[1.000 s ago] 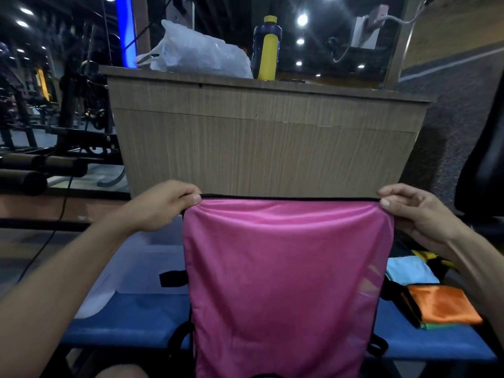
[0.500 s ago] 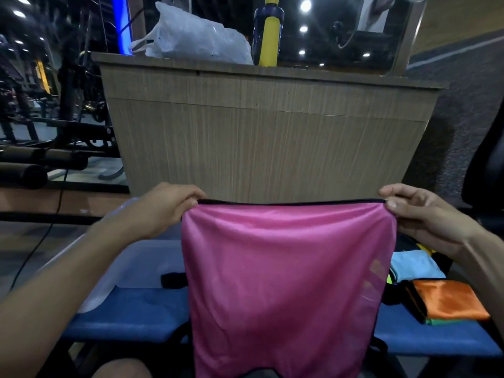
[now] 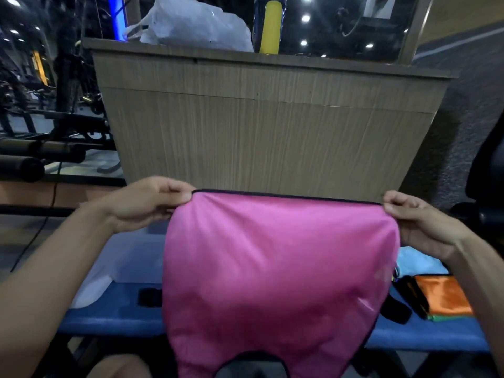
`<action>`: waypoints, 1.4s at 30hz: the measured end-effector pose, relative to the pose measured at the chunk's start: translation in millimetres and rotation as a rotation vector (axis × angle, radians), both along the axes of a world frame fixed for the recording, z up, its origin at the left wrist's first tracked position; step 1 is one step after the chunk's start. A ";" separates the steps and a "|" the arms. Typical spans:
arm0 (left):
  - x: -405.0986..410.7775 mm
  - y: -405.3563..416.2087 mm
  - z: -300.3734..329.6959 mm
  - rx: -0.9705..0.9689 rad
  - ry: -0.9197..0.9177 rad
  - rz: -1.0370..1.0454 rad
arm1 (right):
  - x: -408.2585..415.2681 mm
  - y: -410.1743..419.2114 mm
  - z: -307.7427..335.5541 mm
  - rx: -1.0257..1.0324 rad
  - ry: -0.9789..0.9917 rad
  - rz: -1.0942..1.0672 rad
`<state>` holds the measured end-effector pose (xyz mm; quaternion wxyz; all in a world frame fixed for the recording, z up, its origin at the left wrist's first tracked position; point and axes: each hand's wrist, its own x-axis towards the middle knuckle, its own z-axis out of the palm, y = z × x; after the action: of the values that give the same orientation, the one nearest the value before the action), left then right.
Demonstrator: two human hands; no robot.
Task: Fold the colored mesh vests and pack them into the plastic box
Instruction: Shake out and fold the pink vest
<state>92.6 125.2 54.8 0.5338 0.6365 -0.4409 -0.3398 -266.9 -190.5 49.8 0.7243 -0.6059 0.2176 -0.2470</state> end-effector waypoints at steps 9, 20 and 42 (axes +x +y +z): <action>-111.1 -77.4 -24.1 -0.095 0.075 0.171 | 119.7 108.2 -28.9 -0.466 0.058 -0.199; -124.7 -77.0 -22.8 -0.157 0.085 0.322 | 121.0 137.7 -23.0 -0.628 0.114 -0.353; -131.6 5.0 -6.1 -0.685 -0.780 0.315 | 59.7 105.9 51.4 -0.915 -0.118 -0.039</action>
<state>-39.0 130.2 48.8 0.5520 0.5634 -0.5912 0.1687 -207.2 -84.6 101.2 0.3886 -0.8440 0.0560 -0.3654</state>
